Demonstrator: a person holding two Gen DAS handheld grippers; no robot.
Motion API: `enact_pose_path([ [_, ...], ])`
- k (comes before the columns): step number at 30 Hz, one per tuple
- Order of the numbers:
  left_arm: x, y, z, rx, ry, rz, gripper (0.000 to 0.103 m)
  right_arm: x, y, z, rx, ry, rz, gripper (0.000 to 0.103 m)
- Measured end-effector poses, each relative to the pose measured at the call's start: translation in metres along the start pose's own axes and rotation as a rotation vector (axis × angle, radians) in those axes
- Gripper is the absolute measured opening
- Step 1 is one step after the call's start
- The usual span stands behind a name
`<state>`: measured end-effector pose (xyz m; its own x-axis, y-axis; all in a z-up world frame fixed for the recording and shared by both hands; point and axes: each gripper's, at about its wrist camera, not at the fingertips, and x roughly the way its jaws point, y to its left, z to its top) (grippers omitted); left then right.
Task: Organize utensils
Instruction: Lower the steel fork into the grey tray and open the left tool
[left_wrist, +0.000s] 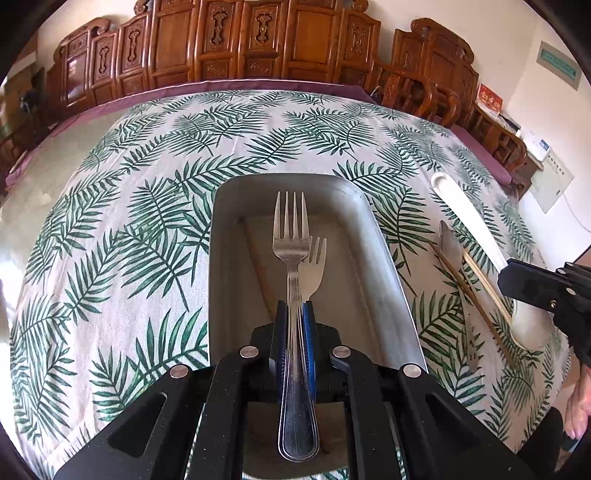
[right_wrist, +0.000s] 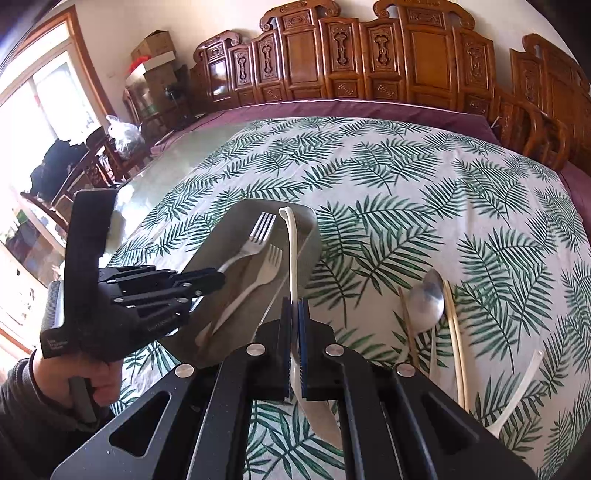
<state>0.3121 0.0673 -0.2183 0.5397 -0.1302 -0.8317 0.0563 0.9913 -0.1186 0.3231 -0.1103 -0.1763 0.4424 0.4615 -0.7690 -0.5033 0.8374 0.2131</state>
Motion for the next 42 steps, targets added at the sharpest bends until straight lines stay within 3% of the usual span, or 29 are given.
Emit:
enact_pose_path([
  [9, 0.007, 0.002, 0.002, -0.017, 0.02, -0.01, 0.008, 0.008, -0.003, -0.001, 0.012, 0.012, -0.012, 0.005],
  [20, -0.008, 0.011, 0.007, -0.032, -0.019, -0.04, 0.008, 0.017, 0.007, 0.007, 0.015, 0.014, -0.005, 0.005],
  [33, -0.041, 0.048, 0.014, -0.054, -0.101, 0.013, 0.008, 0.053, 0.037, 0.024, 0.074, 0.014, 0.089, 0.005],
  [42, -0.065, 0.065, 0.016, -0.068, -0.173, 0.034, 0.028, 0.081, 0.046, 0.025, 0.106, 0.022, 0.099, 0.005],
])
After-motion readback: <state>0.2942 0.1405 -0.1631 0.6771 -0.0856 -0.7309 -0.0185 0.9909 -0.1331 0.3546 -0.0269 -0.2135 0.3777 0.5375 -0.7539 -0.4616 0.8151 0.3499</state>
